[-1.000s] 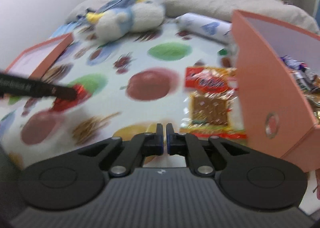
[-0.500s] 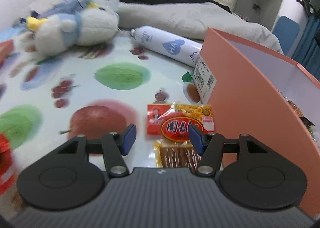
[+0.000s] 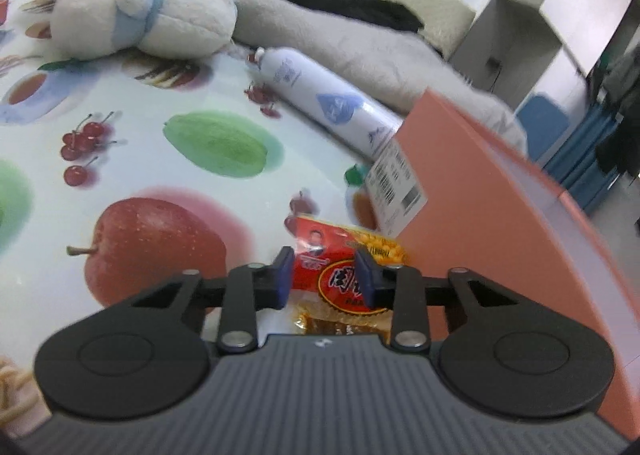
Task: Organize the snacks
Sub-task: 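Lower the spicy strip pack into the pink box with the right tool, then carry the red candy pack with the left tool toward the pink box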
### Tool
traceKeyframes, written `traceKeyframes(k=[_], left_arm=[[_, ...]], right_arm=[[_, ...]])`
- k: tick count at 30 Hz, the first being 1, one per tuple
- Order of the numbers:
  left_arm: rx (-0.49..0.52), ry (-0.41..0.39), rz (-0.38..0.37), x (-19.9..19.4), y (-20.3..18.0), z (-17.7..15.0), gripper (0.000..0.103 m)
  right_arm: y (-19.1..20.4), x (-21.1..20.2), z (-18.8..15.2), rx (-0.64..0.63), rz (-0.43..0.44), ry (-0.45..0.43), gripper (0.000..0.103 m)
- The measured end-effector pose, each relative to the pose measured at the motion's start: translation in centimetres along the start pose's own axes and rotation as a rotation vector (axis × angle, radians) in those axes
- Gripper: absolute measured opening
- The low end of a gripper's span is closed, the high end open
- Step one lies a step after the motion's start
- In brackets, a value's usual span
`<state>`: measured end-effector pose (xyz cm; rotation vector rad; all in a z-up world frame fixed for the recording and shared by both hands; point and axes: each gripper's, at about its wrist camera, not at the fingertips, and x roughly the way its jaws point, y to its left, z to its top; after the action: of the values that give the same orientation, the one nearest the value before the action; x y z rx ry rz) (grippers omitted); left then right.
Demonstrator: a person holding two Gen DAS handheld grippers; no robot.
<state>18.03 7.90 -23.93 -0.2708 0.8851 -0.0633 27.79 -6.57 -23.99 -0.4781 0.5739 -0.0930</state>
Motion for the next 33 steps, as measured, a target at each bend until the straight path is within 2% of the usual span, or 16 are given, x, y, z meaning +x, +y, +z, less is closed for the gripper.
traceKeyframes(k=[6, 10, 19, 22, 24, 28, 33], left_arm=[[-0.001, -0.012, -0.008, -0.3, -0.3, 0.2, 0.039], [-0.004, -0.015, -0.016, -0.3, -0.5, 0.2, 0.039], [0.007, -0.017, -0.029, -0.3, -1.3, 0.0, 0.039], [0.006, -0.017, -0.029, -0.3, -1.3, 0.0, 0.039], [0.002, -0.017, -0.028, -0.2, -1.2, 0.0, 0.039], [0.007, -0.015, -0.026, -0.3, -1.3, 0.0, 0.039], [0.007, -0.013, -0.02, -0.1, -1.3, 0.0, 0.039]], right_arm=[[-2.9, -1.2, 0.6, 0.084, -0.021, 0.005, 0.029], [-5.0, -1.7, 0.0, 0.163, 0.015, 0.033, 0.029], [-6.3, -3.0, -1.2, 0.172, 0.015, 0.043, 0.029], [-6.5, -2.7, -1.7, 0.203, 0.073, 0.082, 0.025], [-6.6, -2.1, -2.2, 0.237, 0.099, 0.111, 0.019], [-7.0, -1.0, -2.9, 0.331, 0.162, 0.16, 0.017], [-7.2, -0.5, -3.6, 0.386, 0.222, 0.191, 0.004]])
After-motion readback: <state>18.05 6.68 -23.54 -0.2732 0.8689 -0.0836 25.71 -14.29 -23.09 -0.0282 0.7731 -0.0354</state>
